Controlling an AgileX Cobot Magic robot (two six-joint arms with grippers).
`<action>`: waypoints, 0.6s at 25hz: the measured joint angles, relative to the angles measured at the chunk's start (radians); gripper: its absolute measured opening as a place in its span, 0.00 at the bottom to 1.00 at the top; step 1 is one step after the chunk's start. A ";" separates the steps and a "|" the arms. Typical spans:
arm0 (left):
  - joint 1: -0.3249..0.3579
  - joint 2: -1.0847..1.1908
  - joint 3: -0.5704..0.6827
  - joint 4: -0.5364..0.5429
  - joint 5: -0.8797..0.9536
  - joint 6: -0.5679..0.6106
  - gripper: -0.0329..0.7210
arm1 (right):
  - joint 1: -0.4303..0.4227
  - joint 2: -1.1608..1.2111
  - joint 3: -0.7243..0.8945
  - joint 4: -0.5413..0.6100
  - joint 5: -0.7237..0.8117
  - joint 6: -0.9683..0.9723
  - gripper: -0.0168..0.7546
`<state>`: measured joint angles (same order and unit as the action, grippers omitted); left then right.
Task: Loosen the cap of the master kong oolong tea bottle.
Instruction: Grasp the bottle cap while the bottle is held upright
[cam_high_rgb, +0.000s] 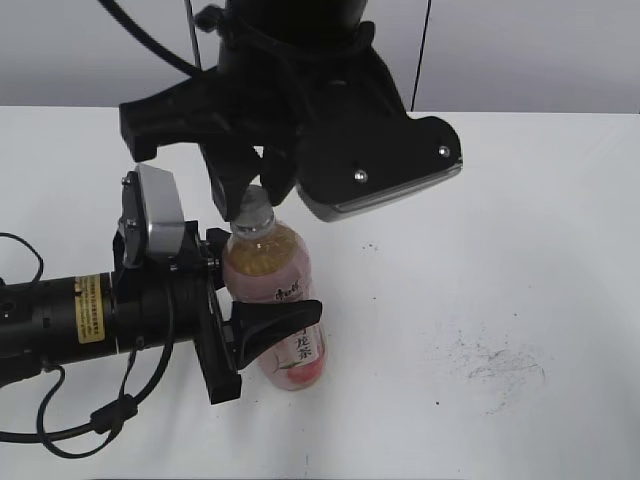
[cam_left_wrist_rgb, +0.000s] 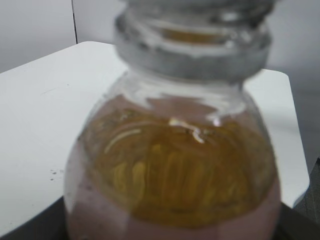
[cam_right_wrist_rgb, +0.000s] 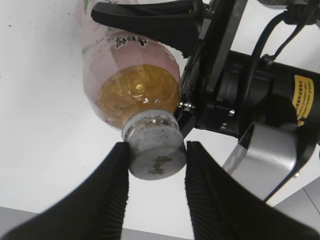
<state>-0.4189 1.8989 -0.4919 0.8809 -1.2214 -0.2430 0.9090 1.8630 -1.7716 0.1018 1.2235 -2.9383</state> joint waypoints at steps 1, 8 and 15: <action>0.000 0.000 0.000 -0.001 0.000 -0.001 0.61 | 0.000 0.000 0.000 -0.007 0.000 0.022 0.36; 0.000 0.000 0.000 -0.011 0.004 -0.004 0.61 | 0.003 -0.001 0.000 -0.044 -0.002 0.107 0.36; -0.001 -0.001 0.000 -0.010 -0.006 -0.003 0.61 | 0.003 -0.010 0.000 -0.018 -0.001 -0.015 0.36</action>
<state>-0.4199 1.8979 -0.4919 0.8709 -1.2279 -0.2462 0.9122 1.8533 -1.7716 0.0838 1.2224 -2.9537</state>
